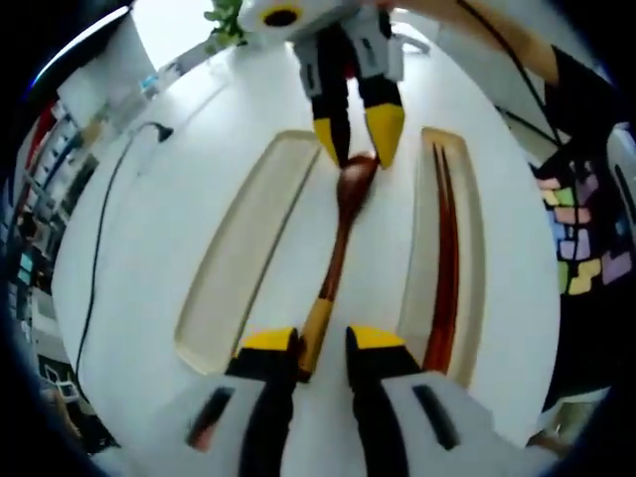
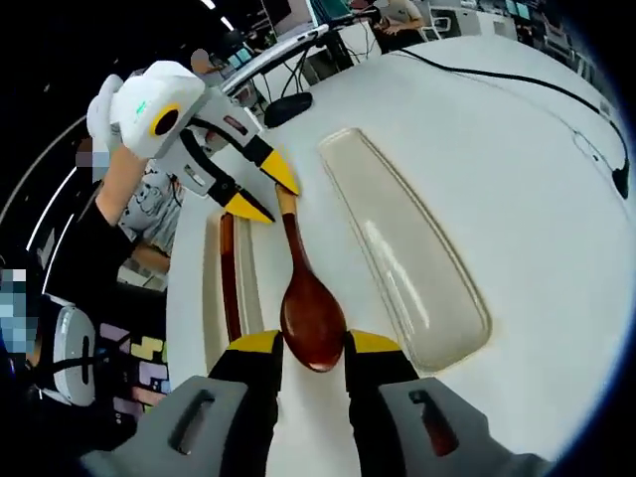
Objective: Arrange the utensils inside the cutlery case until each visible utensil rests in its matching compartment.
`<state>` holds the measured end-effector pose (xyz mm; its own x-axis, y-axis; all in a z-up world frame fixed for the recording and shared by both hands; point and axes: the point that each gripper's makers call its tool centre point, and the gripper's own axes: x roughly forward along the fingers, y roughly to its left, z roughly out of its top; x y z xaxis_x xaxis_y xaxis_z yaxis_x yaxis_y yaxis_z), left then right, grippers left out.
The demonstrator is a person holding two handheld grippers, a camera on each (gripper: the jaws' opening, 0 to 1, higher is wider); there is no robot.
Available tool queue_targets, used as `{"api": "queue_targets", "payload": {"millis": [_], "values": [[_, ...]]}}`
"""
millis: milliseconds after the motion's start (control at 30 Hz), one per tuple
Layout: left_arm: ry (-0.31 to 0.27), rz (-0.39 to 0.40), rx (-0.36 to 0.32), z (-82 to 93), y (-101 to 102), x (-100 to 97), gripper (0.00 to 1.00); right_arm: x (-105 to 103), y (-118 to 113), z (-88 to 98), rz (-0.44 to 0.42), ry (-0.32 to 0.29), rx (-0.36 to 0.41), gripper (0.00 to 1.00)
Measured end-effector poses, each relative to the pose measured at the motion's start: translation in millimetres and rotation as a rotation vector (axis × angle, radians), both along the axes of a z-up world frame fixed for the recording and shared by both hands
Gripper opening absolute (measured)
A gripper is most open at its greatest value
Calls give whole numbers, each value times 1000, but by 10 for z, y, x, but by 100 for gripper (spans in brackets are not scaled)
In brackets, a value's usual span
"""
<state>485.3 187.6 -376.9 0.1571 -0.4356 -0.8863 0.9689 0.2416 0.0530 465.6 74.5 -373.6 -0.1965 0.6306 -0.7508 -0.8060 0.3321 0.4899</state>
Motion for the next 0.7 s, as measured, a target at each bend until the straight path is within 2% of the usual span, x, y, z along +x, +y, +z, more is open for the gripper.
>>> {"api": "queue_targets", "payload": {"millis": [67, 300, 367, 433, 467, 500, 533, 600, 667, 700], "values": [[25, 11, -26, 2, -28, -8, 12, -37, 13, 13, -27, 62, 4, 25], [3, -29, -14, 10, -30, -3, 10, -39, 16, 17, -32, 63, 15, 25], [8, -35, -2, 9, -34, -5, 10, -45, 16, 22, -30, 46, 17, 25], [8, -50, 15, 7, -44, -11, 10, -19, 6, 21, -28, -1, 12, 25], [10, -51, 20, 6, -47, -12, 9, 27, -23, 6, -34, -45, -10, 24], [12, -55, 28, 1, -52, -18, 9, 55, -29, 0, -3, -102, -15, 23], [11, -61, 36, -1, -53, -18, 9, 76, -92, -33, -7, -132, -65, 21], [11, -67, 45, -8, -50, -19, 8, 79, -191, -64, 84, -223, -125, 15], [12, -62, 47, -13, -50, -15, 8, 102, -277, -96, 142, -314, -192, 15], [13, -60, 46, -14, -51, -12, 8, 112, -284, -97, 159, -344, -201, 15]]}}
